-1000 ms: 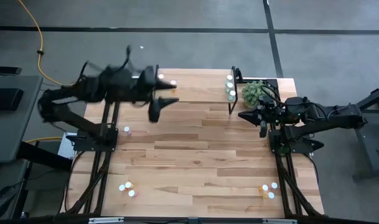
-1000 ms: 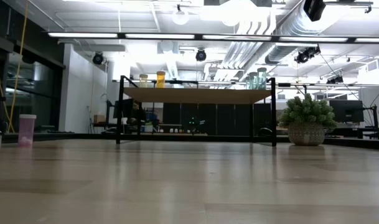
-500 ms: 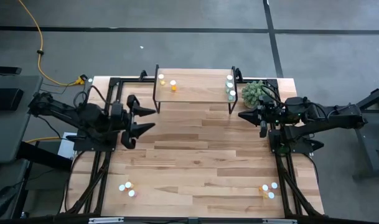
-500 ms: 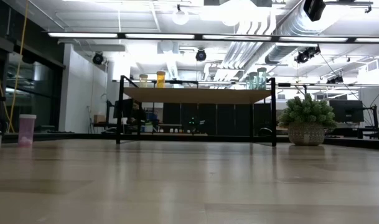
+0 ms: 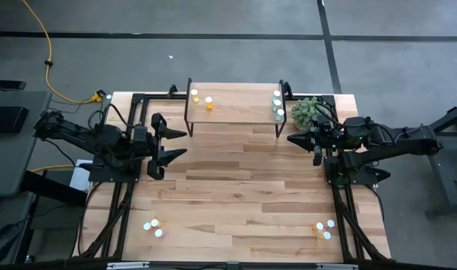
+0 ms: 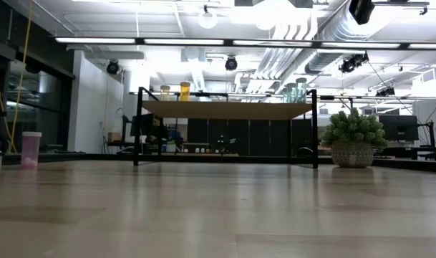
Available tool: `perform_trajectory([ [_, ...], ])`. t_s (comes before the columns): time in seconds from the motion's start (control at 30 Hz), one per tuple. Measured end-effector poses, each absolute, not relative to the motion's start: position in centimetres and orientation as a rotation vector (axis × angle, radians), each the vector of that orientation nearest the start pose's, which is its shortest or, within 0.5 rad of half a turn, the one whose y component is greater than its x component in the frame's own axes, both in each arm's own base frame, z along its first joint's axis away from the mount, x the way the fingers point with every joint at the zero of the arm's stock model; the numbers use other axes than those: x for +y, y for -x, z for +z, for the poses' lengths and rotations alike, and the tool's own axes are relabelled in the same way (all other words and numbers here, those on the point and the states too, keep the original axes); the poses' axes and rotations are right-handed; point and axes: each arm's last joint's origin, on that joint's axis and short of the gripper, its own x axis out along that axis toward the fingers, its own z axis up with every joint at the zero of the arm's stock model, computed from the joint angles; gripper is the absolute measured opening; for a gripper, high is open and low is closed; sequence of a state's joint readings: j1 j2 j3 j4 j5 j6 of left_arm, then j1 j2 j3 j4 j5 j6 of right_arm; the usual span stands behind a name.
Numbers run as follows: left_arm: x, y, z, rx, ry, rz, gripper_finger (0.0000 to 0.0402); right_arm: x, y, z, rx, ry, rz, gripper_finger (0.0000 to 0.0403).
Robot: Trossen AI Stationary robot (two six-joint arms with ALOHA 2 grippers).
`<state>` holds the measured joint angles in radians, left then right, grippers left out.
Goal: Pick and place medicine bottles onto shelf by color
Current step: Put the top pink pill bottle on the shelf
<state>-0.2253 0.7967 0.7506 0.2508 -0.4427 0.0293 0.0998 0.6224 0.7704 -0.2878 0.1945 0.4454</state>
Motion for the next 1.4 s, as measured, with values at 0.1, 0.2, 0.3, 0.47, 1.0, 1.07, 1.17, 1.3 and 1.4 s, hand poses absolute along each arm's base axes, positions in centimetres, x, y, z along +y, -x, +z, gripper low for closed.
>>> perform_trajectory([
  [0.1,-2.3,-17.1,36.3,-0.152,0.114,0.347,0.0227,0.8,-13.4,34.0,0.114,-0.424,-0.128,0.0000],
  [0.2,-1.3,-16.4,36.5,0.048,0.136,0.516,0.0227,0.8,-13.4,33.9,0.114,-0.424,-0.128,0.0000],
  [0.3,-0.1,-15.6,36.0,0.311,0.213,0.621,0.0227,0.8,-13.4,33.9,0.114,-0.424,-0.127,0.0000],
  [0.47,2.0,-13.5,33.4,0.874,0.432,0.749,0.0227,0.8,-13.4,33.9,0.115,-0.424,-0.127,0.0000],
  [1.0,5.8,-14.0,26.3,1.548,0.617,0.803,0.0227,0.8,-13.4,33.9,0.122,-0.424,-0.128,0.0000],
  [1.07,6.3,-14.4,25.5,1.611,0.618,0.771,0.0227,0.8,-13.4,33.9,0.122,-0.423,-0.128,0.0000],
  [1.17,6.9,-15.1,24.4,1.667,0.598,0.714,0.0227,0.8,-13.4,33.9,0.123,-0.423,-0.128,0.0000],
  [1.3,7.3,-15.6,23.0,1.720,0.617,0.627,0.0227,0.8,-13.4,33.9,0.124,-0.425,-0.121,0.0000],
  [1.4,7.5,-15.5,21.6,1.772,0.642,0.577,0.0227,0.8,-13.4,33.9,0.124,-0.424,-0.121,0.0000],
])
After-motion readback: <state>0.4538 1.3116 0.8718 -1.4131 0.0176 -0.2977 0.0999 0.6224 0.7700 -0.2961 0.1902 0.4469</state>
